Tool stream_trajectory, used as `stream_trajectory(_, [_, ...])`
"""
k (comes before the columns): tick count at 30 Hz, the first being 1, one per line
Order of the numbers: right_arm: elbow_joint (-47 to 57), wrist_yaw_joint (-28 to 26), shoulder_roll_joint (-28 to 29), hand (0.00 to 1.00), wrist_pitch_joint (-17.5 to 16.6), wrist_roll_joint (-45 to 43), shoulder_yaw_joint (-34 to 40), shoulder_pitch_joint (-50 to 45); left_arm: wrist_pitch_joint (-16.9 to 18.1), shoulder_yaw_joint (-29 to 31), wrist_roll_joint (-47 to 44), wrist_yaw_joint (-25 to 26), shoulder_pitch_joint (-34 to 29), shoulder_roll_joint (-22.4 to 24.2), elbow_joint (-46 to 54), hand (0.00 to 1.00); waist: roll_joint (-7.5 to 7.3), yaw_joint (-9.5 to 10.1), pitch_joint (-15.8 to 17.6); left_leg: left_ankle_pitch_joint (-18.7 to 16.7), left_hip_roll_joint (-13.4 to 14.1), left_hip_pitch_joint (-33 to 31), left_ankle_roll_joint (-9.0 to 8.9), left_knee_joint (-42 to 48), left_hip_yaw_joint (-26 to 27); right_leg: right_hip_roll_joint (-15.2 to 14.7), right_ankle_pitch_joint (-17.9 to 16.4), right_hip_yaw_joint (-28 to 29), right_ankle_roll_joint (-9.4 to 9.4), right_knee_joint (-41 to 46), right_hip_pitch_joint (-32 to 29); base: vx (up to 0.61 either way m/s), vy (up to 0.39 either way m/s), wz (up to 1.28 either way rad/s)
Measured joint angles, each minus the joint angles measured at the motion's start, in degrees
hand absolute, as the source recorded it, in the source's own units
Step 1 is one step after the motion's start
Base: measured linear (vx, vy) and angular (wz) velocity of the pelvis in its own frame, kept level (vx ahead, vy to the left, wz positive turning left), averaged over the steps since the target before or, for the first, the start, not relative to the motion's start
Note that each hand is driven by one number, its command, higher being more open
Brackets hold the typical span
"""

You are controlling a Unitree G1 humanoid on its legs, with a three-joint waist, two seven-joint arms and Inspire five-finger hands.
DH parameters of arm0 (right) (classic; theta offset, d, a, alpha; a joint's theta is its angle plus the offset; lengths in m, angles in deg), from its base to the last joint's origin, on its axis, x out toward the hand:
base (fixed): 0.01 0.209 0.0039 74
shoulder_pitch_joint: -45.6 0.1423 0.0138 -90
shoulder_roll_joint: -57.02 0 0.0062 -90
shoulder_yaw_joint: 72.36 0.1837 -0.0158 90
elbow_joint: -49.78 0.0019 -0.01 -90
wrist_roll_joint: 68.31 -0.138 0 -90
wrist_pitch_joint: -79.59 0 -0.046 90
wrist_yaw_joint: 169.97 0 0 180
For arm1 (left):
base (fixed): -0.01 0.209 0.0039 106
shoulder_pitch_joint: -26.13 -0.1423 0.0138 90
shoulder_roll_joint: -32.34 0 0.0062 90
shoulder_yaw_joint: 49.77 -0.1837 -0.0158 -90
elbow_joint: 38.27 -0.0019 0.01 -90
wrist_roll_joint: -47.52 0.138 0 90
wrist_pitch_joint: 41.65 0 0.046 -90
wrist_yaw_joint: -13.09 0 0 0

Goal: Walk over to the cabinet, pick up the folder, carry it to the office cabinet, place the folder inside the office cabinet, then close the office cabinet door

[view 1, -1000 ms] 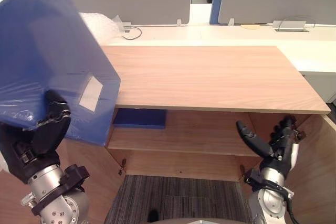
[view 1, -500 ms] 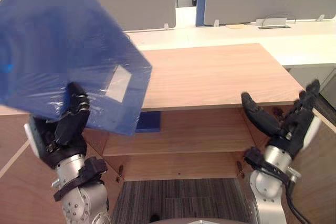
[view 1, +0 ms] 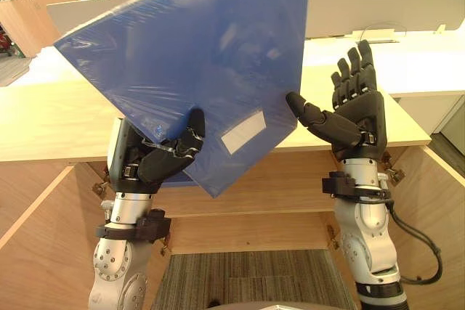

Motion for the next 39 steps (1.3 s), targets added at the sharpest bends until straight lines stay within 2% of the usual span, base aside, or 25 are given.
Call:
stream_trajectory(4, [-2.04,-5.18,-6.98,1.0,-0.03,-7.06,-0.09,4.17,0.05,0.19,-4.09,-1.55,0.59,-2.88,-0.82,0.0,-0.19,0.08,-0.12,0.1,-0.04,0.1,0.13,0.0,0.01,0.03,0.03,0.0,0.04,0.23,-0.01,-0.04,-0.009,0.0])
stream_trajectory(10, [-5.13,-13.79,-19.71,1.0,-0.15,-16.12,-3.74,11.17,0.13,-0.02,-7.72,-4.73,1.19,-11.4,-2.58,0.0,-0.51,0.08,-0.36,0.36,0.0,0.04,0.38,-0.02,0.08,0.09,0.13,0.09,0.16,0.32,-0.15,-0.05,-0.009,-0.01])
stream_trajectory(11, [-5.41,-15.75,-22.3,0.0,-0.16,-18.44,-5.37,12.44,0.13,-0.1,-8.63,-5.97,1.24,-13.25,-3.15,0.0,-0.54,0.08,-0.47,0.42,0.01,-0.11,0.41,-0.03,0.1,0.1,0.17,0.12,0.19,0.31,-0.3,-0.05,-0.005,-0.01])
stream_trajectory(14, [-5.44,-19.56,-28.59,0.0,-0.22,-22.33,-10.91,15.54,0.13,-0.79,-10.57,-7.01,1.59,-16.58,-4.31,0.0,-0.76,0.09,-0.71,0.55,-0.01,-0.35,0.5,-0.04,0.15,0.07,0.22,0.17,0.23,0.33,-0.57,-0.04,-0.004,-0.01])
stream_trajectory(17, [-6.35,-22.16,-38.56,0.0,-0.1,-27.18,-16.16,18.32,0.35,-1.1,-13.74,-7.53,1.8,-20.54,-6.03,0.0,-1.52,0.54,-1.23,0.73,-0.03,-0.71,0.48,-0.04,0.09,0.07,0.29,0.15,0.23,0.34,-0.85,0.0,0.0,0.0])
stream_trajectory(23, [-6.33,-26.31,-43.32,0.0,-0.02,-31.04,-16.46,19.69,1.01,-1.76,-14.92,-7.95,2.2,-21.1,-6.25,0.0,-1.91,1.2,-1.63,1.03,-0.12,-0.96,0.53,-0.12,0.02,0.0,0.32,0.09,0.21,0.42,-1.08,0.0,0.0,0.0])
stream_trajectory(24, [-6.32,-26.88,-43.86,0.0,-0.06,-31.08,-16.46,19.89,1.3,-1.79,-15.0,-8.04,2.22,-21.17,-6.51,1.0,-1.85,1.23,-1.67,1.08,-0.12,-1.02,0.49,-0.21,0.01,0.0,0.32,0.09,0.21,0.42,-1.12,-0.04,-0.006,0.01])
stream_trajectory(28, [-6.25,-27.36,-45.31,0.0,-0.09,-30.82,-16.48,20.08,3.06,-4.28,-16.43,-9.61,3.43,-23.03,-9.35,1.0,-1.64,1.51,-2.12,1.41,-0.1,-1.48,0.63,-0.33,-0.1,0.06,0.32,-0.04,0.2,0.49,-1.55,-0.06,-0.009,0.01])
stream_trajectory(29, [-6.18,-27.18,-45.99,0.0,-0.09,-29.67,-16.47,20.11,3.03,-5.95,-17.31,-10.98,4.33,-24.87,-11.52,1.0,-1.48,1.68,-2.3,1.52,-0.11,-1.63,0.65,-0.34,-0.13,0.05,0.32,-0.07,0.2,0.63,-1.78,-0.08,-0.007,0.02])
stream_trajectory(32, [-4.73,-28.12,-47.85,0.0,0.07,-20.88,-16.43,21.24,-0.19,-13.51,-19.69,-17.75,5.23,-32.61,-18.07,1.0,-1.34,1.74,-2.38,1.68,-0.16,-1.75,0.72,-0.36,-0.13,-0.02,0.32,-0.09,0.21,0.72,-1.96,-0.06,-0.004,0.0])
stream_trajectory(33, [-2.2,-29.14,-48.42,0.0,0.07,-16.19,-16.45,21.27,-1.52,-16.46,-19.86,-21.09,5.16,-33.1,-21.19,1.0,-1.36,1.66,-2.38,1.73,-0.17,-1.97,0.74,-0.37,-0.09,-0.03,0.32,-0.04,0.2,0.73,-2.23,-0.05,-0.004,-0.02])
stream_trajectory(34, [-0.93,-29.35,-48.38,0.0,0.06,-13.54,-16.46,21.26,-2.04,-17.79,-19.89,-22.59,5.11,-32.83,-22.88,1.0,-1.42,1.63,-2.36,1.76,-0.15,-2.08,0.74,-0.36,-0.07,-0.02,0.34,-0.02,0.19,0.77,-2.34,-0.04,-0.008,-0.02])
stream_trajectory(37, [2.62,-30.13,-44.44,0.0,-0.05,-1.08,-16.53,21.22,-3.2,-21.38,-19.73,-27.34,4.49,-27.31,-31.85,1.0,-2.28,1.57,-2.32,1.9,0.02,-2.37,0.65,-0.36,0.07,0.07,0.36,0.15,0.16,1.09,-2.89,-0.03,-0.016,-0.03])
stream_trajectory(39, [2.78,-30.68,-39.0,0.0,-0.7,3.69,-17.09,21.16,-3.67,-22.61,-15.56,-28.56,4.72,-22.36,-40.24,1.0,-2.67,1.63,-2.41,1.93,0.08,-2.37,0.66,-0.36,0.07,0.06,0.37,0.16,0.15,1.31,-3.04,-0.04,-0.016,0.0])
